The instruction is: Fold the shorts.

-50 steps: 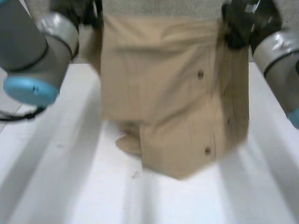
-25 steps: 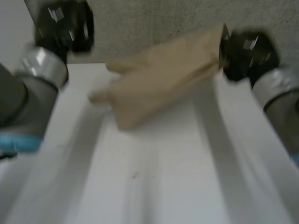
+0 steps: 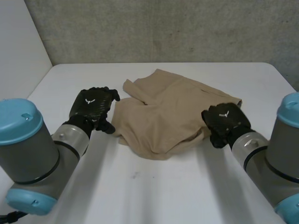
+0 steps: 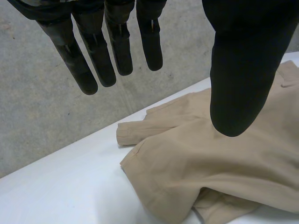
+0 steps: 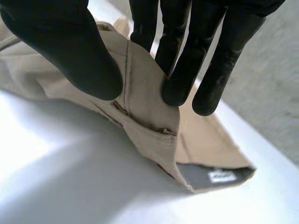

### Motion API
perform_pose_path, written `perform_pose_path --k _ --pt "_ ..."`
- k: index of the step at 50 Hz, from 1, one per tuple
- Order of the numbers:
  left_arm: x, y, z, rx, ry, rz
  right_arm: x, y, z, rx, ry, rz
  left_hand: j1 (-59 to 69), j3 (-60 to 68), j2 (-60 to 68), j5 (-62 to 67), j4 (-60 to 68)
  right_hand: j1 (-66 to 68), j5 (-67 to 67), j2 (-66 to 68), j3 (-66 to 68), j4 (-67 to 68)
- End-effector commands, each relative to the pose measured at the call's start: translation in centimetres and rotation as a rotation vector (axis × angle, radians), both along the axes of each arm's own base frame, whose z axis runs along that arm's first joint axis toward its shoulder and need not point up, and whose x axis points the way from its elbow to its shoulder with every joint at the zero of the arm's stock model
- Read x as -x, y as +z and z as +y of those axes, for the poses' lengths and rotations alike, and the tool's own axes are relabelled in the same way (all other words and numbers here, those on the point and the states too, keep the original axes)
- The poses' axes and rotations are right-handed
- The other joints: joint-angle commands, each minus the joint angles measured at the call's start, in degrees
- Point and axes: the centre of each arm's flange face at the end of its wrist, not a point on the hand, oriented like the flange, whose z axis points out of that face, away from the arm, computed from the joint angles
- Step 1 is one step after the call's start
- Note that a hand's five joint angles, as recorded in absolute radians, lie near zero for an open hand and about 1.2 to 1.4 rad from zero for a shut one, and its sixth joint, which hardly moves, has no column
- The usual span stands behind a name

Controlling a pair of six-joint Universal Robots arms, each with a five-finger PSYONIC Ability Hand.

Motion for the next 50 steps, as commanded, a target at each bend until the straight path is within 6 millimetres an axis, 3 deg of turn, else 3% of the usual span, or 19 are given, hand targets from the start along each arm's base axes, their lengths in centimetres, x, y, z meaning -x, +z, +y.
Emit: perform_pose_path --k 1,8,18,25,33,50 --pt "-0.5 -1.7 0.9 -0.054 0.005 -0.03 0.2 4.1 0.7 0.1 -0.001 -0.089 7.45 7.09 7.48 7.96 7.77 23.84 13.7 12.69 11.34 11.75" --pt "-0.5 -4.2 0.9 -0.131 0.016 -0.071 0.3 5.0 1.1 0.096 -0.007 -0.149 26.11 25.76 26.14 26.62 26.43 23.84 13.7 12.69 11.34 11.75" --pt "-0.4 -7.7 1.0 -0.278 0.002 -0.16 0.4 3.9 1.1 0.066 -0.005 -0.134 18.05 17.69 18.08 18.56 18.37 23.84 13.7 12.69 11.34 11.75" --pt "0.7 -8.6 -0.8 -0.267 0.007 -0.162 0.1 3.7 1.2 0.06 0.004 -0.134 7.46 7.1 7.49 7.97 7.78 23.84 13.7 12.69 11.34 11.75" --pt "2.2 -9.0 -3.7 -0.238 0.01 -0.148 0.2 3.2 1.4 0.047 0.002 -0.126 6.1 5.75 6.13 6.61 6.42 23.84 13.7 12.69 11.34 11.75" --pt "3.5 -9.0 -6.0 -0.199 0.008 -0.127 0.4 2.3 1.1 0.029 -0.004 -0.103 8.96 8.6 8.99 9.47 9.28 23.84 13.7 12.69 11.34 11.75"
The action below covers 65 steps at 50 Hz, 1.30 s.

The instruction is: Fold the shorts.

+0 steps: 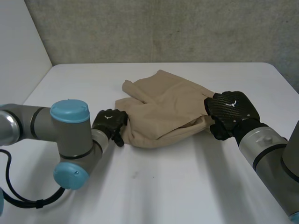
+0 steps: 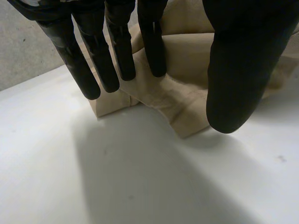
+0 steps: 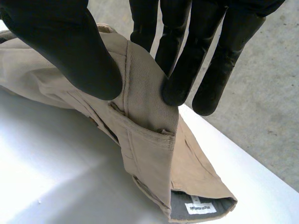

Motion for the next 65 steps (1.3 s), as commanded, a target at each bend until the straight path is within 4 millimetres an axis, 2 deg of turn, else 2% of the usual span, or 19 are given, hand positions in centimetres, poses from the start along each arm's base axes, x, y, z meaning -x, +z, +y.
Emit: perform_pose_path --k 1,20,28,41,51,55,59,61,63,65 --pt "0.3 -0.2 -0.5 0.005 -0.001 0.002 -0.1 -0.4 -0.1 -0.007 0.003 0.008 4.86 4.94 5.47 6.04 5.64 23.84 13.7 12.69 11.34 11.75" --pt "0.7 -1.2 -1.1 0.032 -0.028 -0.06 -0.2 -0.9 -0.3 -0.017 0.003 0.013 11.76 11.84 12.36 12.93 12.53 23.84 13.7 12.69 11.34 11.75" --pt "0.8 -1.0 -1.3 0.044 -0.029 -0.06 -0.2 -0.9 -0.3 -0.015 0.003 0.013 21.67 21.76 22.28 22.85 22.45 23.84 13.7 12.69 11.34 11.75" --pt "0.9 -0.4 -1.4 0.058 -0.026 -0.049 -0.2 -1.0 -0.4 -0.014 0.003 0.013 47.71 47.79 48.31 48.88 48.48 23.84 13.7 12.69 11.34 11.75" --pt "0.2 -0.1 -1.1 0.052 0.009 -0.077 -0.3 -1.5 -0.7 -0.02 0.006 0.034 47.74 47.82 48.34 48.91 48.51 23.84 13.7 12.69 11.34 11.75" --pt "-1.2 2.5 -0.3 0.058 0.054 -0.09 0.3 -2.2 -1.9 -0.026 -0.017 0.085 47.74 47.82 48.34 48.91 48.51 23.84 13.7 12.69 11.34 11.75" --pt "-3.5 5.7 0.8 0.072 0.094 -0.081 1.9 -2.2 -3.4 -0.008 -0.071 0.147 47.74 47.82 48.34 48.91 48.51 23.84 13.7 12.69 11.34 11.75" --pt "-5.1 7.7 2.0 0.089 0.115 -0.069 2.2 -2.2 -3.6 -0.006 -0.075 0.175 47.74 47.82 48.34 48.91 48.51 23.84 13.7 12.69 11.34 11.75" --pt "-5.8 9.0 3.2 0.106 0.114 -0.056 2.3 -2.3 -3.4 -0.015 -0.073 0.191 47.74 47.82 48.34 48.91 48.51 23.84 13.7 12.69 11.34 11.75" --pt "-6.3 10.7 5.2 0.137 0.088 -0.032 2.5 -2.4 -3.2 -0.038 -0.07 0.211 47.74 47.82 48.34 48.91 48.51 23.84 13.7 12.69 11.34 11.75"
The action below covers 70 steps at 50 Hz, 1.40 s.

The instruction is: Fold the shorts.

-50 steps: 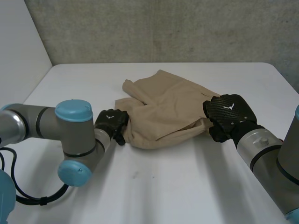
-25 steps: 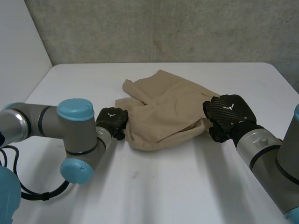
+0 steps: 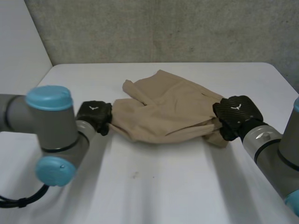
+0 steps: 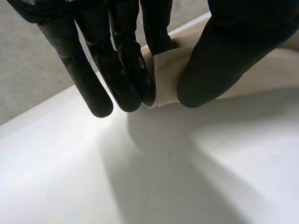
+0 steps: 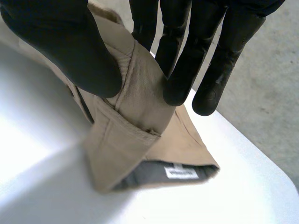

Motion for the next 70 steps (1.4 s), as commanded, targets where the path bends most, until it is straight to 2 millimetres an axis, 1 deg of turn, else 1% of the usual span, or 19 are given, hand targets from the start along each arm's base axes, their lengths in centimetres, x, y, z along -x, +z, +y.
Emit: perform_pose_path --k 1,6,11,16,26,29,34,37,38,41,42,45,46,53,54,58,62,65,70 --pt "-3.8 6.6 5.5 0.083 -0.007 0.057 1.2 -0.3 -0.2 -0.038 -0.02 0.091 16.09 12.01 11.6 14.43 11.5 23.84 13.7 12.69 11.34 11.75" --pt "-4.9 10.0 9.1 0.169 -0.059 0.114 1.5 0.6 1.3 -0.084 -0.007 0.107 16.09 12.01 11.6 14.43 11.5 23.84 13.7 12.69 11.34 11.75" --pt "-6.4 13.6 12.4 0.269 -0.069 0.159 2.3 3.8 3.6 -0.066 0.002 0.099 16.09 12.01 11.6 14.43 11.5 23.84 13.7 12.69 11.34 11.75" --pt "-7.4 15.7 14.8 0.317 -0.076 0.179 3.0 6.1 5.5 -0.015 0.029 0.124 16.09 12.01 11.6 14.43 11.5 23.84 13.7 12.69 11.34 11.75" --pt "-8.6 17.7 17.9 0.362 -0.089 0.201 4.5 10.6 9.7 0.075 0.064 0.21 16.09 12.01 11.6 14.43 11.5 23.84 13.7 12.69 11.34 11.75" --pt "-8.6 17.7 18.1 0.358 -0.095 0.2 4.8 10.7 9.9 0.068 0.067 0.232 16.09 12.01 11.6 14.43 11.5 23.84 13.7 12.69 11.34 11.75" --pt "-8.0 16.7 17.6 0.312 -0.141 0.191 5.2 9.6 9.2 0.029 0.075 0.263 16.09 12.01 11.6 14.43 11.5 23.84 13.7 12.69 11.34 11.75" --pt "-7.4 15.1 16.6 0.238 -0.161 0.169 5.2 8.1 7.9 -0.029 0.086 0.285 16.09 12.01 11.6 14.43 11.5 23.84 13.7 12.69 11.34 11.75" --pt "-6.9 14.0 15.5 0.188 -0.164 0.153 5.2 6.7 6.7 -0.091 0.098 0.301 16.09 12.01 11.6 14.43 11.5 23.84 13.7 12.69 11.34 11.75" --pt "-6.2 12.4 13.8 0.13 -0.16 0.132 4.9 4.8 5.0 -0.164 0.119 0.309 16.09 12.01 11.6 14.43 11.5 23.84 13.7 12.69 11.34 11.75" --pt "-5.7 11.3 12.6 0.103 -0.16 0.118 4.7 3.9 4.0 -0.193 0.126 0.309 16.09 12.01 11.6 14.43 11.5 23.84 13.7 12.69 11.34 11.75" --pt "-4.8 10.3 10.4 0.092 -0.159 0.113 4.4 3.0 2.5 -0.206 0.127 0.313 16.09 12.01 11.6 14.43 11.5 23.84 13.7 12.69 11.34 11.75" --pt "-4.1 9.5 8.7 0.09 -0.153 0.11 4.2 2.7 1.5 -0.2 0.119 0.312 16.09 12.01 11.6 14.43 11.5 23.84 13.7 12.69 11.34 11.75" --pt "-1.2 7.6 1.5 0.111 -0.125 0.109 3.6 0.8 -3.4 -0.187 0.068 0.304 16.09 12.01 11.6 14.43 11.5 23.84 13.7 12.69 11.34 11.75" --pt "-0.2 7.0 -0.2 0.116 -0.117 0.104 3.2 0.5 -4.5 -0.173 0.06 0.299 16.09 12.01 11.6 14.43 11.5 23.84 13.7 12.69 11.34 11.75" --pt "2.1 5.8 -3.9 0.159 -0.109 0.091 1.6 -0.6 -6.8 -0.125 0.046 0.295 16.09 12.01 11.6 14.43 11.5 23.84 13.7 12.69 11.34 11.75" --pt "4.2 3.9 -6.7 0.212 -0.132 0.041 0.3 -1.8 -9.0 -0.047 0.032 0.294 16.09 12.01 11.6 14.43 11.5 23.84 13.7 12.69 11.34 11.75" --pt "5.4 2.8 -7.7 0.244 -0.151 0.004 -0.2 -2.9 -10.8 0.017 0.011 0.285 16.09 12.01 11.6 14.43 11.5 23.84 13.7 12.69 11.34 11.75" --pt "6.7 -0.1 -9.7 0.29 -0.167 -0.076 -1.0 -4.8 -12.3 0.08 -0.003 0.282 16.09 12.01 11.6 14.43 11.5 23.84 13.7 12.69 11.34 11.75"
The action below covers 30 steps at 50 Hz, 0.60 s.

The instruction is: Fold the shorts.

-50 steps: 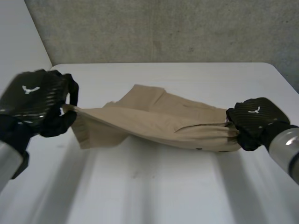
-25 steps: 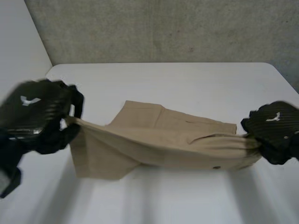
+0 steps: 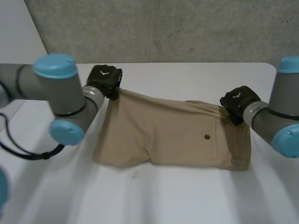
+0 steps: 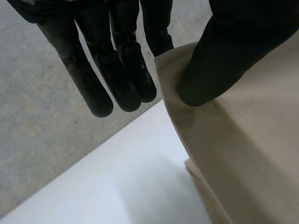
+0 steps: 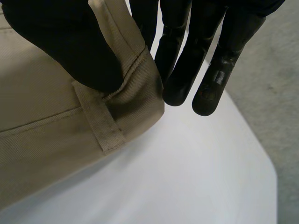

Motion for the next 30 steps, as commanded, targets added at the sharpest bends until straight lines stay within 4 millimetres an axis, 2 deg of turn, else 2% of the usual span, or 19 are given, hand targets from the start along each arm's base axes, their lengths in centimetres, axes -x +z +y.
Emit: perform_pose_path --k 1,6,9,12,15,16,18,19,20,22,23,24,26,29,30 --pt "3.2 -5.0 -3.7 0.1 -0.03 -0.134 -1.9 -3.3 -3.3 0.143 -0.006 -0.008 16.11 11.67 11.35 14.43 11.25 23.84 13.46 12.69 11.34 11.74" --pt "4.0 -7.3 -4.7 0.156 -0.04 -0.146 -2.6 -5.5 -4.5 0.201 0.007 0.022 16.11 11.67 11.35 14.43 11.25 23.84 13.46 12.69 11.34 11.74" --pt "4.3 -7.4 -5.4 0.208 -0.029 -0.129 -2.9 -6.6 -5.2 0.246 0.013 0.061 16.11 11.67 11.35 14.43 11.25 23.84 13.46 12.69 11.34 11.74" --pt "4.5 -7.2 -5.9 0.268 -0.021 -0.103 -3.1 -6.9 -5.6 0.281 0.017 0.073 16.11 11.67 11.35 14.43 11.25 23.84 13.46 12.69 11.34 11.74" --pt "4.8 -6.8 -6.2 0.318 -0.014 -0.076 -3.8 -6.1 -5.6 0.336 0.023 0.055 16.11 11.67 11.35 14.43 11.25 -22.87 -33.26 -34.02 -35.37 -34.97" --pt "4.9 -6.6 -6.1 0.332 -0.016 -0.069 -4.0 -5.2 -5.6 0.369 0.018 0.04 -2.19 -6.63 -6.94 -3.87 -7.05 -46.16 -56.54 -57.31 -58.66 -58.26" --pt "5.2 -6.7 -5.7 0.335 -0.025 -0.066 -4.0 -3.7 -5.6 0.414 0.002 0.017 -31.34 -35.78 -36.09 -33.02 -36.19 -46.16 -56.54 -57.31 -58.66 -58.26" --pt "5.4 -6.6 -5.4 0.339 -0.03 -0.065 -3.9 -2.1 -5.6 0.455 -0.02 -0.017 -43.46 -47.9 -48.22 -45.14 -48.32 -46.16 -56.54 -57.31 -58.66 -58.26" --pt "5.8 -6.0 -4.6 0.345 -0.046 -0.059 -3.8 -1.3 -5.4 0.47 -0.029 -0.037 -51.58 -56.02 -56.33 -53.26 -56.43 -46.16 -56.54 -57.31 -58.66 -58.26" --pt "5.9 -4.8 -4.0 0.358 -0.052 -0.051 -3.5 0.3 -5.2 0.497 -0.045 -0.086 -51.66 -56.1 -56.42 -53.34 -56.52 -46.16 -56.54 -57.31 -58.66 -58.26" --pt "5.8 -4.1 -3.7 0.365 -0.053 -0.047 -3.2 1.9 -4.7 0.514 -0.057 -0.137 -51.66 -56.1 -56.42 -53.34 -56.52 -46.16 -56.54 -57.31 -58.66 -58.26" --pt "5.5 -3.0 -3.1 0.371 -0.052 -0.042 -3.0 2.7 -4.4 0.52 -0.062 -0.162 -51.66 -56.1 -56.42 -53.34 -56.52 -46.16 -56.54 -57.31 -58.66 -58.26" --pt "5.0 -1.9 -2.0 0.364 -0.058 -0.043 -2.5 5.0 -3.3 0.529 -0.072 -0.242 -51.66 -56.1 -56.42 -53.34 -56.52 -46.16 -56.54 -57.31 -58.66 -58.26" --pt "4.5 -0.8 -0.8 0.355 -0.062 -0.046 -2.1 6.5 -2.1 0.519 -0.078 -0.294 -51.66 -56.1 -56.42 -53.34 -56.52 -46.16 -56.54 -57.31 -58.66 -58.26" --pt "4.0 -0.2 0.0 0.349 -0.061 -0.047 -2.0 6.9 -1.0 0.488 -0.074 -0.313 -51.66 -56.1 -56.42 -53.34 -56.52 -46.16 -56.54 -57.31 -58.66 -58.26"
